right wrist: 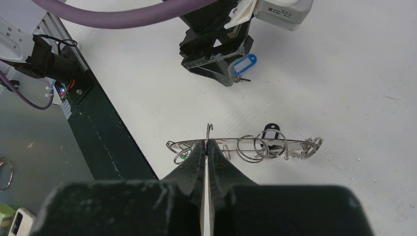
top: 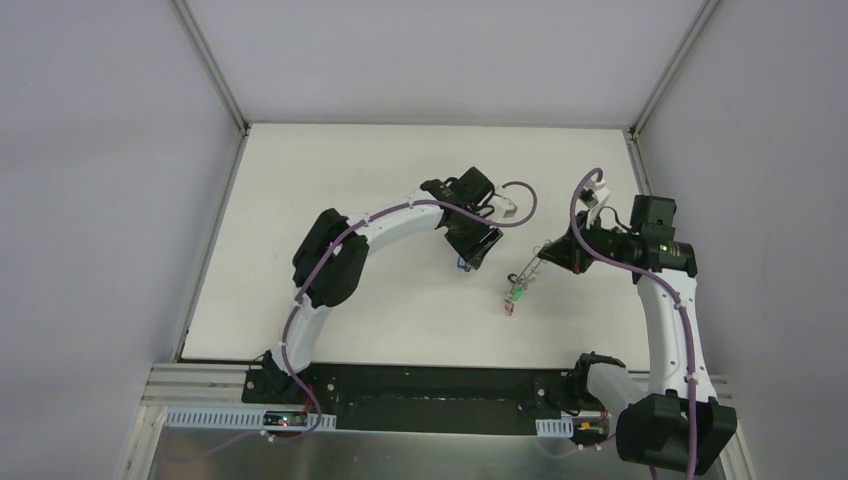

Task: Put the keys on the keyring

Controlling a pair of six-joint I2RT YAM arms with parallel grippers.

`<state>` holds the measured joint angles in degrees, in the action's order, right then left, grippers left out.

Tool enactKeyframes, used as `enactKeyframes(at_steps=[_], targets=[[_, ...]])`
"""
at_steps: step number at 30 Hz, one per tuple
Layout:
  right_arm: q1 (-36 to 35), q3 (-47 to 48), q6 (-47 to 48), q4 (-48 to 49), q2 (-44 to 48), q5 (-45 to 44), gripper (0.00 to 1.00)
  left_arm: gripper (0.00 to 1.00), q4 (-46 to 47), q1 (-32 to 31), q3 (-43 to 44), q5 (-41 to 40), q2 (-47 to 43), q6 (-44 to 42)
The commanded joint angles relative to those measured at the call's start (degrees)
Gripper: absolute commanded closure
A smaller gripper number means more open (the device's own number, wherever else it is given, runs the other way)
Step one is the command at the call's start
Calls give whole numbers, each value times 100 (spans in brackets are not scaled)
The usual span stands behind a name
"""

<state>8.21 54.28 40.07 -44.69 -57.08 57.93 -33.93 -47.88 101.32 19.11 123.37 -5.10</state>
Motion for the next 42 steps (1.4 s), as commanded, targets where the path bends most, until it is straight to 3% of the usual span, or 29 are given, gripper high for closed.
enactKeyframes(at_steps=[1, 22, 42], targets=[[-30, -22, 45, 183, 83, 332, 100, 46, -168, 58, 260, 276, 107, -200], [-12, -58, 68, 144, 91, 389, 100, 49, -197, 245, 355, 1034, 530, 27], [-3, -93, 56, 147, 73, 401, 100, 55, -344, 257, -227, 1145, 156, -711]])
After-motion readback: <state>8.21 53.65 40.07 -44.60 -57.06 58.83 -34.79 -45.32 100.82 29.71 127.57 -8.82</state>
